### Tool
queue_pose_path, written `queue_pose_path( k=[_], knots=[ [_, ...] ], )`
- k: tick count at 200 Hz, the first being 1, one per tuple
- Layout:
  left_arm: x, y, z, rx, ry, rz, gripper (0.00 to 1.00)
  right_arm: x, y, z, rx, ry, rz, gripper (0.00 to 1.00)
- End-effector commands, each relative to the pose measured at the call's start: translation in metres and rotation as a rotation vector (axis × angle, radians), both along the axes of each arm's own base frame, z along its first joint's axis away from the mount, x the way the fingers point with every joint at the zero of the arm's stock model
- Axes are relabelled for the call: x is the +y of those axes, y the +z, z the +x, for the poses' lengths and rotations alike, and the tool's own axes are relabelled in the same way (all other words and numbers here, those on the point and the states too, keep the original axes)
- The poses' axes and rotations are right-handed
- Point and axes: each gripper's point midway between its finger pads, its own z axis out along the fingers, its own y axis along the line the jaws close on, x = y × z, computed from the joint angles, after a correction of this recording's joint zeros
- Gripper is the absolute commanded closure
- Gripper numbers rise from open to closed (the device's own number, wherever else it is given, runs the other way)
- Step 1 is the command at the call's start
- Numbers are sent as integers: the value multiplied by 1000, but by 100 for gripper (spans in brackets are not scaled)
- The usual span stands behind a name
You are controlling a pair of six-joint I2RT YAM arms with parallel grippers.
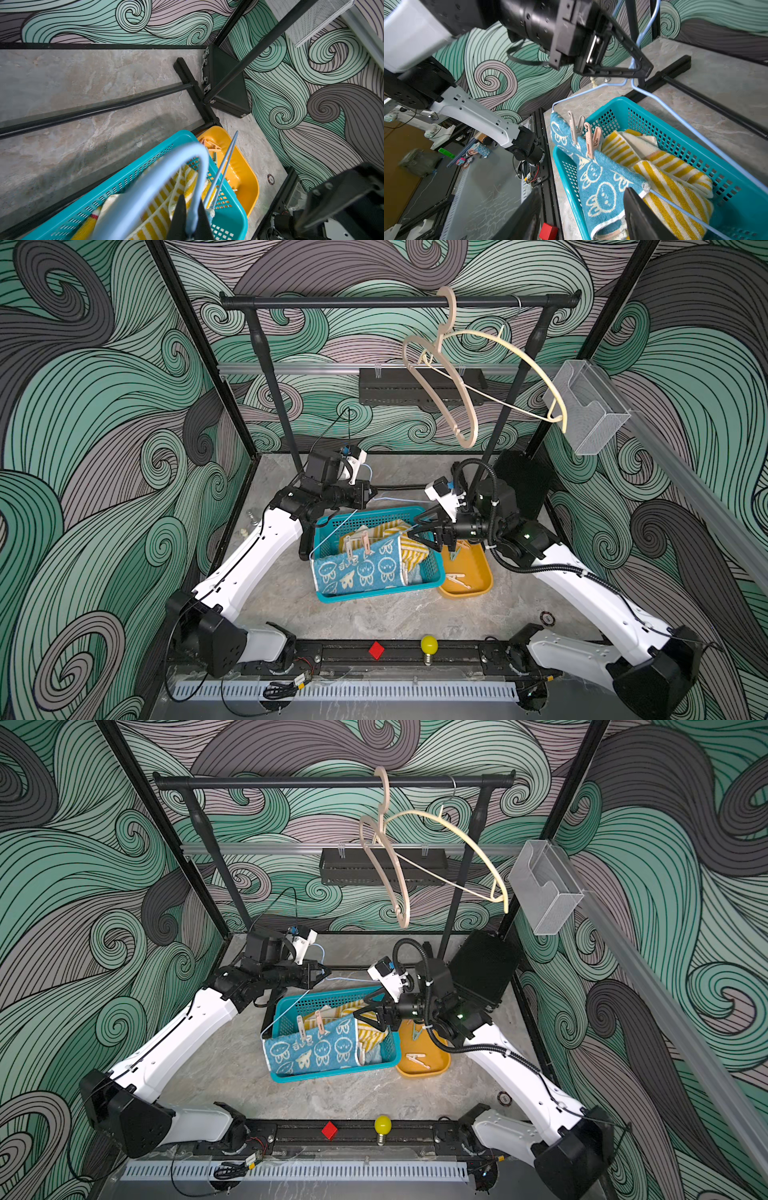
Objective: Remove the clothespins securing towels to the hanger
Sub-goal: Pick up the hanger from the clothesline, then remove the clothespin from the hanger.
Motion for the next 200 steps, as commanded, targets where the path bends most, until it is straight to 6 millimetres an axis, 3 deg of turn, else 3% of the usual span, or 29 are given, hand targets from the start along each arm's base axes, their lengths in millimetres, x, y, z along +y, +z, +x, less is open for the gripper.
queue_pose_path(
  k=[1,53,113,200],
  knots=[
    [-16,7,-1,-21,-76,-63,100,14,-13,0,-2,67,-5,38],
    [-25,15,-10,-21,-144,-106,100,39,-26,-4,35,183,-16,38],
    [-19,25,-13,-58,-131,-95,100,59,-21,-16,-3,216,-18,37],
    [-7,27,-24,-47,-81,-84,100,87,-30,-12,-40,222,-50,30]
  ],
)
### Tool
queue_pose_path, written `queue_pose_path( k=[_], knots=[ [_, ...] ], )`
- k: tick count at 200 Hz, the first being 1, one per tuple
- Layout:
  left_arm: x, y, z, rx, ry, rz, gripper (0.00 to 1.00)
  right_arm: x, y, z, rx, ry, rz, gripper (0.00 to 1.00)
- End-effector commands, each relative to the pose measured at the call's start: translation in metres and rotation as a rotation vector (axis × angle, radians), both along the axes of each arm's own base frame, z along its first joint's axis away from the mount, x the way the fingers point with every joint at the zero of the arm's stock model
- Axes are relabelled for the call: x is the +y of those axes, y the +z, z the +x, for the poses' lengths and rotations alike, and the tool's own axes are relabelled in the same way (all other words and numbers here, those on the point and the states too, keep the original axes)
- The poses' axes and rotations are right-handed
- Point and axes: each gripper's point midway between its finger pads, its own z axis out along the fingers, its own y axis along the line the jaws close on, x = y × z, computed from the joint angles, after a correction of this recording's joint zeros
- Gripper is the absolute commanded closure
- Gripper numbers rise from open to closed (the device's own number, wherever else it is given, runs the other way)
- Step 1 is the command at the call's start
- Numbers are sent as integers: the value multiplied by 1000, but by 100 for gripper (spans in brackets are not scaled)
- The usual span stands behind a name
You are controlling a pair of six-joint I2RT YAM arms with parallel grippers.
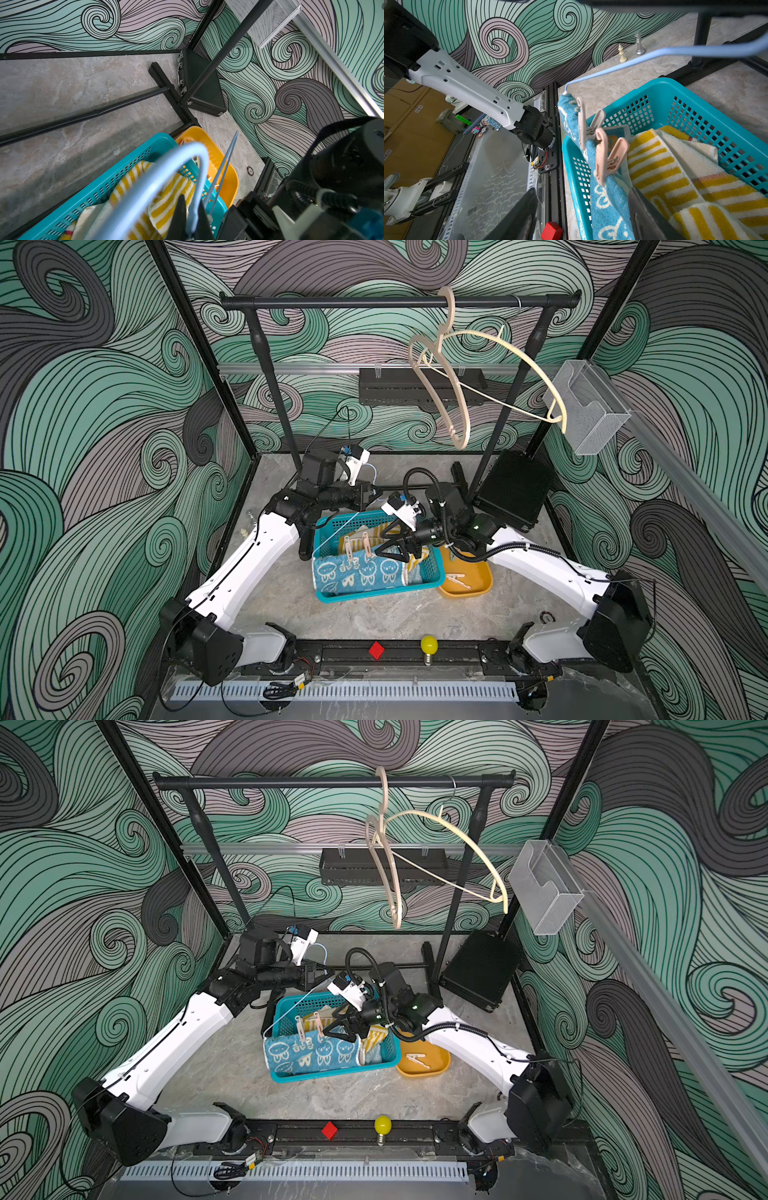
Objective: Remove the clothespins securing towels to the hanger
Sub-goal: Remove the clothespin from the hanger.
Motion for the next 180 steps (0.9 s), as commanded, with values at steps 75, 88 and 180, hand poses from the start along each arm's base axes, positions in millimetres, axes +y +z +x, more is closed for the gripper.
queue_pose_path(
  k=[75,88,180],
  knots=[
    [1,2,-5,18,10,-3,100,37,-1,5,-92,71,-20,29],
    [1,2,-5,19,9,-3,100,40,-5,6,-86,74,-31,29],
    [-1,4,-7,39,0,-10,100,53,-20,7,-118,60,-62,27]
  ],
)
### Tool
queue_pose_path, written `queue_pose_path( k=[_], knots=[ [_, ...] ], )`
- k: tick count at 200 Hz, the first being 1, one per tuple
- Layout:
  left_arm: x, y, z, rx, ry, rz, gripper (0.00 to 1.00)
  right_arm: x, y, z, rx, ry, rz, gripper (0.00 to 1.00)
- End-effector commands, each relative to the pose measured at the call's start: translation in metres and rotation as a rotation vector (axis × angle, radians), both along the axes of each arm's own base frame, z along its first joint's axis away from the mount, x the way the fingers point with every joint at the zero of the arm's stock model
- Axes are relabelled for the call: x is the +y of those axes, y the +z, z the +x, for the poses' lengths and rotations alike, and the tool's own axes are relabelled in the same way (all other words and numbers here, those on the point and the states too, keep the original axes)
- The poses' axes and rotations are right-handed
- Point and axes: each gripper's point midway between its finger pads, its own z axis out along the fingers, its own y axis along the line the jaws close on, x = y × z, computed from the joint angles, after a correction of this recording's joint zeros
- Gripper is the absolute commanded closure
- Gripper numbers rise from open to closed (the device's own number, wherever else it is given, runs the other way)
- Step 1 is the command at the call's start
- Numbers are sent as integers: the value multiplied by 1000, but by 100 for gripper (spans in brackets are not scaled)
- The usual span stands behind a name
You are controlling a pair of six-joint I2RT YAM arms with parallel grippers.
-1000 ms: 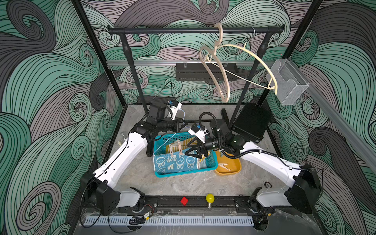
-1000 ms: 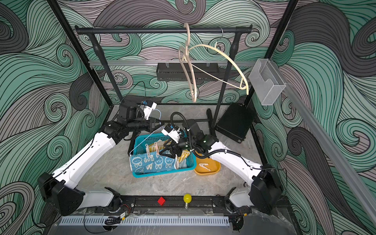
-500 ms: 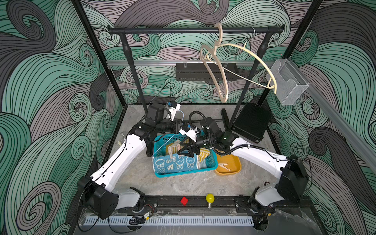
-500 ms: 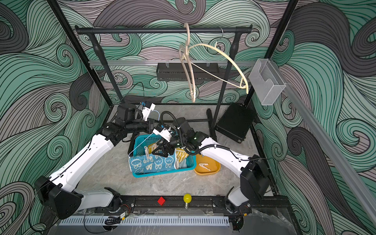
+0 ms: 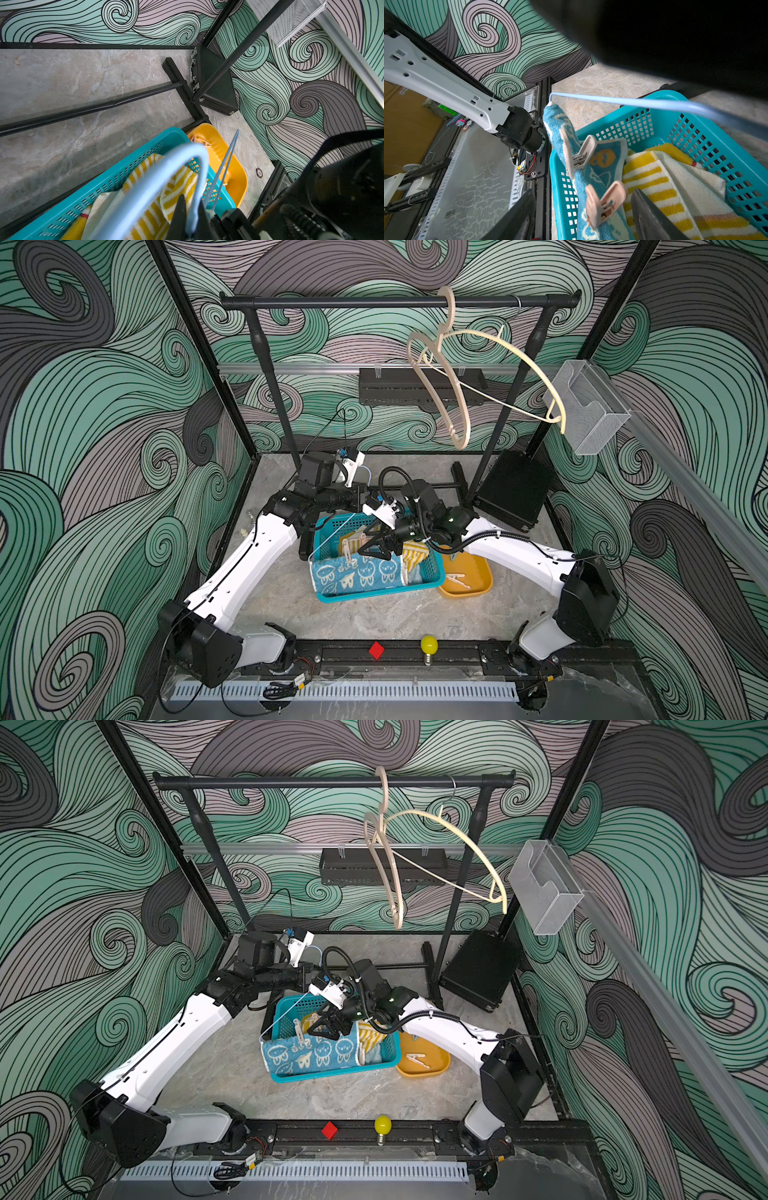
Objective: Remove the clothespins securing towels to the hanger
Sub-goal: Remove the clothespin from the hanger.
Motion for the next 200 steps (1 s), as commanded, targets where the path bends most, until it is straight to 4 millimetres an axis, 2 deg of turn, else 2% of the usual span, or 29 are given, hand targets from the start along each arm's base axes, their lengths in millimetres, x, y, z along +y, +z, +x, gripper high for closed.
queue_pose_path(
  k=[1,61,120,200],
  knots=[
    [-13,19,-10,-9,-60,-49,100,13,-4,-2,-55,13,-6,27],
    [-20,17,-11,23,-91,-69,100,10,-10,-10,-56,17,-10,27],
    [-26,2,-10,71,-119,-70,100,-1,1,-27,-37,47,30,28],
    [-31,2,-16,74,-175,-86,100,-11,6,-36,-31,48,69,28]
  ],
)
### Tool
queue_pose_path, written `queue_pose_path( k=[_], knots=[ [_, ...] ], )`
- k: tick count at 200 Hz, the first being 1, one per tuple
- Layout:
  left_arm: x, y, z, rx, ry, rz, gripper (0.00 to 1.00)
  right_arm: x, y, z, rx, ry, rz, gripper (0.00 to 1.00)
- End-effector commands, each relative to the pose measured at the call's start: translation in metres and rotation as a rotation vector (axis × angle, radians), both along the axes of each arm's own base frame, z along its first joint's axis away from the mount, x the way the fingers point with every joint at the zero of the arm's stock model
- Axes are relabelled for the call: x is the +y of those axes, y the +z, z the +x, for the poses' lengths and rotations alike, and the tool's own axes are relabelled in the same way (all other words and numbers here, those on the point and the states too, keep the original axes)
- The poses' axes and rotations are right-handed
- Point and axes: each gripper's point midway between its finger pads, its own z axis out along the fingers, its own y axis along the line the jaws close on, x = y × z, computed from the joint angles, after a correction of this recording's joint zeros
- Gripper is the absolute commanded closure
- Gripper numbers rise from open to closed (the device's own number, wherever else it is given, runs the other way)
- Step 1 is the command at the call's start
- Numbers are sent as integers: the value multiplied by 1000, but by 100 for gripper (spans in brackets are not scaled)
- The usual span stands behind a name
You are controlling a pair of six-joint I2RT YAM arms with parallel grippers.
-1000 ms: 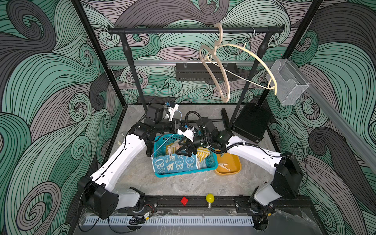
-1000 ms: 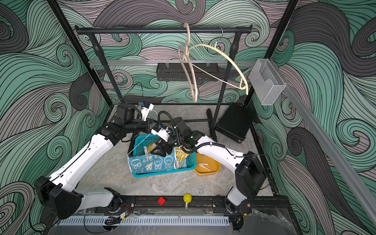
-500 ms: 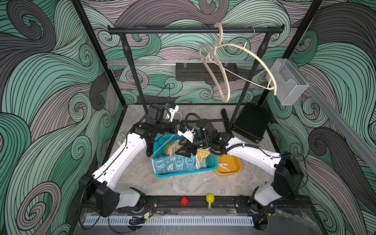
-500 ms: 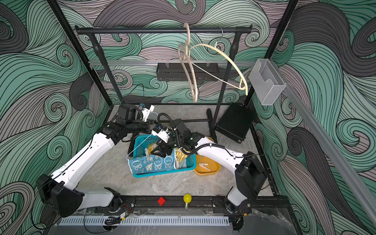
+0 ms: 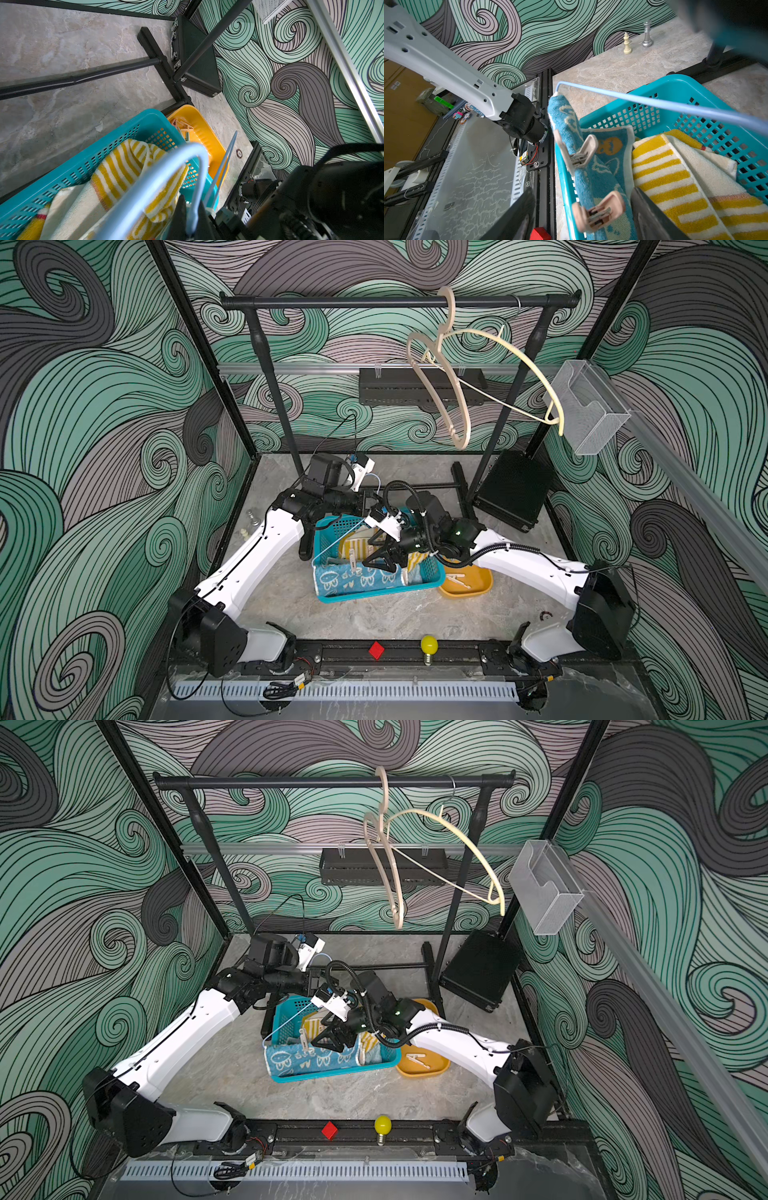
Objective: Remove the clothespins securing towels to the hanger
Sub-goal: Remove the clothespin from the hanger.
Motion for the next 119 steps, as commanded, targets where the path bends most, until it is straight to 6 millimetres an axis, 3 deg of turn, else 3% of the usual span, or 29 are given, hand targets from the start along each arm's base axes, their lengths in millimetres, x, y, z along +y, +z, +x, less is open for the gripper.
queue_pose_path(
  k=[1,55,119],
  knots=[
    [-9,18,-1,-38,-48,-42,100,1,14,-8,-19,37,62,28],
    [-11,19,-3,-29,-66,-54,100,6,5,-5,-5,36,49,29],
    [-12,22,-4,-28,-73,-59,100,9,-6,-4,17,46,18,39]
  ],
)
